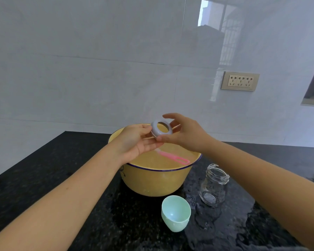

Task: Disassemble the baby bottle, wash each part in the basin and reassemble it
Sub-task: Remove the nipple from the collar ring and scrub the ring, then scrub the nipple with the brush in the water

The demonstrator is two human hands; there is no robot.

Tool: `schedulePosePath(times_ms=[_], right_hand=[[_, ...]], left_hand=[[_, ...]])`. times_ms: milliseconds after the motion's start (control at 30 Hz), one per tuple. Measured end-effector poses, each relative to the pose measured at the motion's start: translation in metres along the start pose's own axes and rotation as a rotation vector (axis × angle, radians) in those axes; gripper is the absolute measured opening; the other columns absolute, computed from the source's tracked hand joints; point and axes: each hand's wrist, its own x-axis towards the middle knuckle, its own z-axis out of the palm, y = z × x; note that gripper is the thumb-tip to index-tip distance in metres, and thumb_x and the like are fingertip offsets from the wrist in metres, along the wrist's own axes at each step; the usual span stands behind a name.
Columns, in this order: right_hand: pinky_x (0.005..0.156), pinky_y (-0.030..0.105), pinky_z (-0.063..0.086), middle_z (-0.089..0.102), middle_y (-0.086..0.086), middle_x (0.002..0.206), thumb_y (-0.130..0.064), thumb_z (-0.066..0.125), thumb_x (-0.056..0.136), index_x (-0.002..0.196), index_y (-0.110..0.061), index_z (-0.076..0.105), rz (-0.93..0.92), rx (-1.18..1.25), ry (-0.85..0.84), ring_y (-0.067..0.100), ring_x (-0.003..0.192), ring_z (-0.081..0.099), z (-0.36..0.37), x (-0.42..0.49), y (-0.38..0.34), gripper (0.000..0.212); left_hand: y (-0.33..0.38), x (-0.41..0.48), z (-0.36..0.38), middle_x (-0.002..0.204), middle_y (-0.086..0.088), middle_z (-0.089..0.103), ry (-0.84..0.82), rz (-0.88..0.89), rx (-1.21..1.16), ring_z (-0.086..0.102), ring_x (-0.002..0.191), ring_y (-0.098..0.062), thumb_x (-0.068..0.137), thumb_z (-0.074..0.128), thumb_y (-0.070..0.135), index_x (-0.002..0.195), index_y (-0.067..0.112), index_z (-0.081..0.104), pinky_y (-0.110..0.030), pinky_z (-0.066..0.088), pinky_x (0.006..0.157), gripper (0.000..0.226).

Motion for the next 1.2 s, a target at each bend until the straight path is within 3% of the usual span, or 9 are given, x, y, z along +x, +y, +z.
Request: schedulePosePath(times_ms=[133, 300, 433, 533, 633, 700, 833, 1067, 1200], right_hand=[[0.086, 0.021, 0.042, 0.057, -0.004, 0.107, -0.045, 0.078, 0.068, 0.125, -0.026, 0.057, -0.064, -0.114, 0.025, 0.009, 0.098, 0.056, -0.007, -0.005, 0.001, 0.064], [0.096, 0.033, 0.038, 0.052, -0.006, 0.112, -0.040, 0.076, 0.069, 0.129, -0.035, 0.053, -0.166, -0.346, 0.033, 0.016, 0.106, 0.048, -0.021, -0.012, 0.004, 0.065], [0.087, 0.022, 0.037, 0.052, -0.008, 0.111, -0.034, 0.074, 0.073, 0.131, -0.031, 0.052, -0.125, -0.260, 0.025, 0.009, 0.101, 0.050, -0.032, -0.021, 0.009, 0.062], [0.074, 0.011, 0.039, 0.060, -0.008, 0.112, -0.044, 0.072, 0.071, 0.128, -0.028, 0.056, -0.011, -0.093, 0.013, 0.004, 0.092, 0.057, -0.042, -0.031, 0.017, 0.061], [0.069, 0.017, 0.045, 0.067, -0.011, 0.094, -0.066, 0.061, 0.057, 0.110, -0.034, 0.064, 0.097, 0.036, 0.031, 0.001, 0.082, 0.061, -0.051, -0.048, 0.024, 0.062], [0.063, 0.021, 0.044, 0.065, -0.010, 0.082, -0.071, 0.063, 0.058, 0.100, -0.035, 0.065, 0.132, 0.021, 0.042, 0.004, 0.073, 0.060, -0.057, -0.060, 0.033, 0.055], [0.069, 0.026, 0.046, 0.066, -0.008, 0.086, -0.054, 0.070, 0.073, 0.097, -0.033, 0.064, 0.193, -0.022, 0.013, 0.010, 0.078, 0.062, -0.065, -0.081, 0.057, 0.033], [0.070, 0.018, 0.045, 0.062, -0.014, 0.088, -0.037, 0.071, 0.078, 0.100, -0.033, 0.064, 0.192, -0.162, -0.106, 0.003, 0.083, 0.060, -0.066, -0.105, 0.075, 0.024], [0.078, 0.024, 0.048, 0.067, -0.009, 0.093, -0.034, 0.068, 0.081, 0.098, -0.036, 0.063, 0.202, -0.152, -0.136, 0.009, 0.087, 0.062, -0.063, -0.109, 0.077, 0.018]], left_hand=[[-0.002, -0.004, 0.008, 0.095, -0.014, 0.071, 0.010, -0.010, 0.046, 0.071, 0.083, -0.024, 0.099, 0.038, 0.007, 0.109, -0.001, 0.060, -0.033, 0.060, 0.073, 0.025], [-0.010, -0.009, 0.015, 0.110, -0.008, 0.065, 0.178, 0.101, 0.616, 0.067, 0.093, -0.017, 0.093, 0.056, 0.021, 0.124, 0.013, 0.053, -0.028, 0.058, 0.076, 0.032], [-0.016, -0.013, 0.021, 0.107, 0.004, 0.062, 0.216, 0.245, 0.832, 0.062, 0.098, -0.013, 0.085, 0.064, 0.028, 0.121, 0.023, 0.054, -0.037, 0.053, 0.090, 0.038], [-0.021, -0.020, 0.029, 0.104, 0.010, 0.062, 0.167, 0.300, 0.892, 0.061, 0.098, -0.009, 0.081, 0.068, 0.030, 0.117, 0.026, 0.055, -0.027, 0.050, 0.086, 0.039], [-0.029, -0.026, 0.037, 0.103, 0.009, 0.064, 0.103, 0.346, 0.933, 0.061, 0.095, -0.004, 0.078, 0.072, 0.030, 0.111, 0.027, 0.057, -0.017, 0.049, 0.081, 0.036], [-0.035, -0.028, 0.041, 0.104, 0.010, 0.064, 0.061, 0.361, 1.002, 0.061, 0.096, -0.003, 0.077, 0.073, 0.031, 0.108, 0.027, 0.059, -0.016, 0.049, 0.083, 0.034], [-0.041, -0.029, 0.040, 0.105, 0.015, 0.064, 0.009, 0.363, 1.127, 0.061, 0.096, 0.000, 0.076, 0.073, 0.037, 0.104, 0.027, 0.063, -0.014, 0.047, 0.082, 0.031], [-0.040, -0.029, 0.037, 0.090, 0.014, 0.071, -0.010, 0.356, 1.161, 0.062, 0.087, 0.004, 0.078, 0.071, 0.035, 0.091, 0.026, 0.068, -0.022, 0.051, 0.085, 0.017], [-0.039, -0.030, 0.037, 0.087, 0.013, 0.071, 0.004, 0.364, 1.148, 0.064, 0.085, 0.000, 0.080, 0.069, 0.030, 0.087, 0.025, 0.069, -0.023, 0.052, 0.081, 0.009]])
